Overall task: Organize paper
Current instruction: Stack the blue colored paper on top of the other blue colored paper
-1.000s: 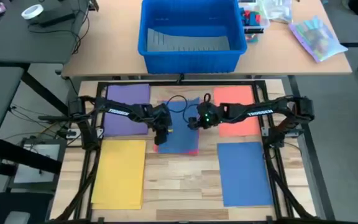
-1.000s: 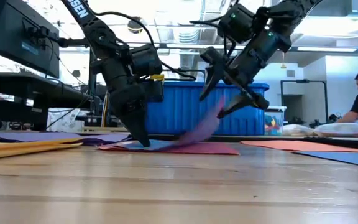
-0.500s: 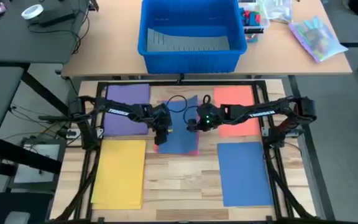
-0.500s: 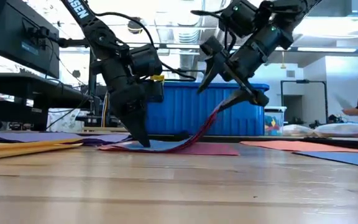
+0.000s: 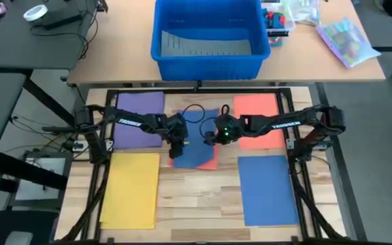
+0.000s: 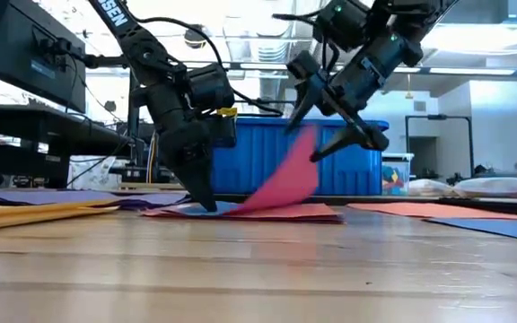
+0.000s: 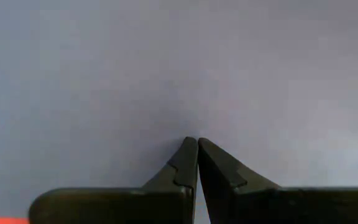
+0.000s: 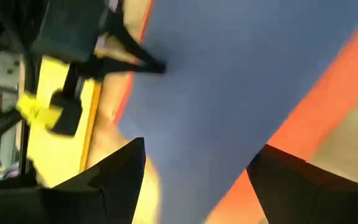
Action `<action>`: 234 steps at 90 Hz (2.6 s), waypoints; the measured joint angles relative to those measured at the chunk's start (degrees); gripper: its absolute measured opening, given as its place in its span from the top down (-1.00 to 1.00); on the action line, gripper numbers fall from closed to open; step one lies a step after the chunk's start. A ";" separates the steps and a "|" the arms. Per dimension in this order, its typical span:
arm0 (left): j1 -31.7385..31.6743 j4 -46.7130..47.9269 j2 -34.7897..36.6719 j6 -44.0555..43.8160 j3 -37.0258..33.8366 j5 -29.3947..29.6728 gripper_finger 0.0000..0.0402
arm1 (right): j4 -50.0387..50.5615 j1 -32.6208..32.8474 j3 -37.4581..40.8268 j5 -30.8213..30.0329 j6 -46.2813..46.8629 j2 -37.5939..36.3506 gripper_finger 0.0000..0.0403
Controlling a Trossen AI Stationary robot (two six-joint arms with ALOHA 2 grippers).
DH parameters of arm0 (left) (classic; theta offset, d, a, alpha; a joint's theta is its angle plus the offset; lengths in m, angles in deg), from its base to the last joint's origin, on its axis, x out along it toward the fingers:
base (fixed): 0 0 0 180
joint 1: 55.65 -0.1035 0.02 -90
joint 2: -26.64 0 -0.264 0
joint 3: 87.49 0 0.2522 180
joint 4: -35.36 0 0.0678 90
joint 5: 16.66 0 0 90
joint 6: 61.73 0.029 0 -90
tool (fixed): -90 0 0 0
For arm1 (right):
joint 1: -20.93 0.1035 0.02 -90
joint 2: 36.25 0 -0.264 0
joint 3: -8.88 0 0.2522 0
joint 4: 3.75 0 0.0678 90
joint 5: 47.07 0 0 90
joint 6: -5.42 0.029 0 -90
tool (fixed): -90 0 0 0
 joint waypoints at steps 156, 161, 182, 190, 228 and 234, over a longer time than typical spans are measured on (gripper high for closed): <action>0.00 0.18 0.00 0.00 -0.02 0.02 1.00 | 11.90 1.23 -5.68 -0.20 -5.41 4.80 -0.27; 0.00 0.18 0.00 0.00 -0.02 0.02 1.00 | 10.56 1.23 -5.68 -0.26 -4.13 6.96 -0.27; 0.00 0.24 -0.02 -0.34 -0.02 0.01 1.00 | 1.64 0.91 -5.73 -5.91 3.71 14.10 -0.27; -0.01 0.38 -0.02 -0.75 0.00 0.01 1.00 | -0.36 0.83 -5.68 -7.89 5.43 14.98 -0.26; 0.00 11.18 6.34 0.20 5.03 0.83 1.00 | 3.10 0.96 -5.85 -5.70 -3.92 10.57 0.95; 0.00 15.41 8.89 0.19 6.73 0.62 1.00 | 4.95 1.03 -6.05 -5.63 -5.29 7.68 0.98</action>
